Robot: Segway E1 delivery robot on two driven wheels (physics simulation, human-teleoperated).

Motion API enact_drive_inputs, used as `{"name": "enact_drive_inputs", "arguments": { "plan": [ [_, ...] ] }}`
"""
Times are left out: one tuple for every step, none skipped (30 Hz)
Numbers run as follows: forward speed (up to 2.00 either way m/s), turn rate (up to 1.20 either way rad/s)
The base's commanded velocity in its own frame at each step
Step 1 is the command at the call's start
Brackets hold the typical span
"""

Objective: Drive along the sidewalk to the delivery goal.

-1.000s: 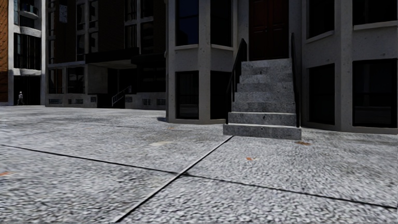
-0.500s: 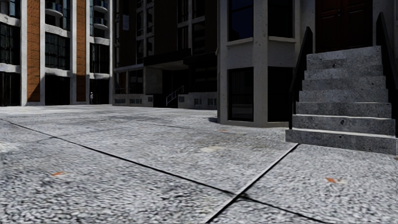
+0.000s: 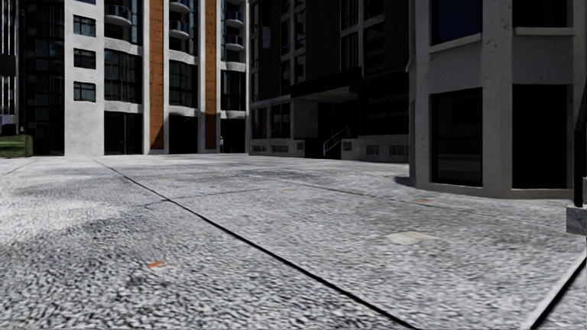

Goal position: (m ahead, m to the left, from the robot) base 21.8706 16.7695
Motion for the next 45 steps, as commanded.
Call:
{"name": "enact_drive_inputs", "arguments": {
  "plan": [
    [0.95, 0.63],
    [0.95, 0.63],
    [0.95, 0.63],
    [0.95, 0.63],
    [0.95, 0.63],
    [0.95, 0.63],
    [0.96, 0.63],
    [0.96, 0.63],
    [0.97, 0.63],
    [0.99, 0.63],
    [1.02, 0.63],
    [1.02, 0.63],
    [1.04, 0.63],
    [1.05, 0.63],
    [1.06, 0.63],
    [1.06, 0.63],
    [1.06, 0.63],
    [1.06, 0.63],
    [1.07, 0.63],
    [1.07, 0.63],
    [1.07, 0.61],
    [1.07, 0.61],
    [1.09, 0.0],
    [1.18, 0.0],
    [1.37, 0.0],
    [1.56, 0.0],
    [1.56, 0.0],
    [1.66, 0.0],
    [1.68, 0.0],
    [1.68, 0.0],
    [1.68, 0.0],
    [1.68, 0.0],
    [1.73, 0.0],
    [2.0, 0.0],
    [2.0, 0.0],
    [2.0, 0.0],
    [2.0, 0.0],
    [2.0, 0.0],
    [2.0, 0.0],
    [2.0, 0.0],
    [2.0, 0.0],
    [2.0, 0.0],
    [2.0, 0.0],
    [2.0, 0.0],
    [2.0, 0.0]
  ]
}}
